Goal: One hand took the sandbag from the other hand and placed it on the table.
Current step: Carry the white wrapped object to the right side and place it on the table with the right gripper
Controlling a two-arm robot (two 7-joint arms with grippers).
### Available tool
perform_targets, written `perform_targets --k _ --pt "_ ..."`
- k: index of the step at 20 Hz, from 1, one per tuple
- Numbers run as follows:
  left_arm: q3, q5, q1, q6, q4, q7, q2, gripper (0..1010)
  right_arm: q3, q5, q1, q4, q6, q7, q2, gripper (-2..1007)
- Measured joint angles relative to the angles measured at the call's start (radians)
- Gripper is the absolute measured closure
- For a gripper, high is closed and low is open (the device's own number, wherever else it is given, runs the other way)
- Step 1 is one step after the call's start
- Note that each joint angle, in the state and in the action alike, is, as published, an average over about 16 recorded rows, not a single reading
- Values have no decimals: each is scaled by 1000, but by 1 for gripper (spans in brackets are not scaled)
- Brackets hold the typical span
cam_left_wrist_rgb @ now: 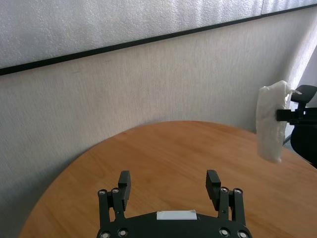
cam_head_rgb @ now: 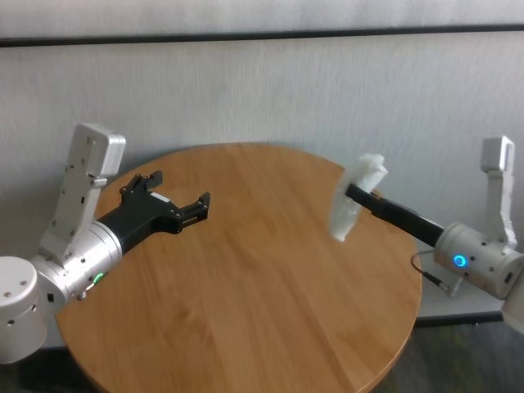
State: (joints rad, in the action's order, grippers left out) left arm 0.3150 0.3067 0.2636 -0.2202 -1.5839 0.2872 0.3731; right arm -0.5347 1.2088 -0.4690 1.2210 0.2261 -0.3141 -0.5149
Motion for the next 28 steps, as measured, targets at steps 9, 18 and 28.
perform_targets --k 9,18,28 --pt "1 0 0 1 0 -1 1 10 17 -39 20 -7 26 20 -43 535" --pt "2 0 0 2 0 -1 1 11 18 -83 12 -53 49 31 -53 535" --pt "2 0 0 3 0 -1 2 10 4 -135 -14 -101 75 18 -46 535"
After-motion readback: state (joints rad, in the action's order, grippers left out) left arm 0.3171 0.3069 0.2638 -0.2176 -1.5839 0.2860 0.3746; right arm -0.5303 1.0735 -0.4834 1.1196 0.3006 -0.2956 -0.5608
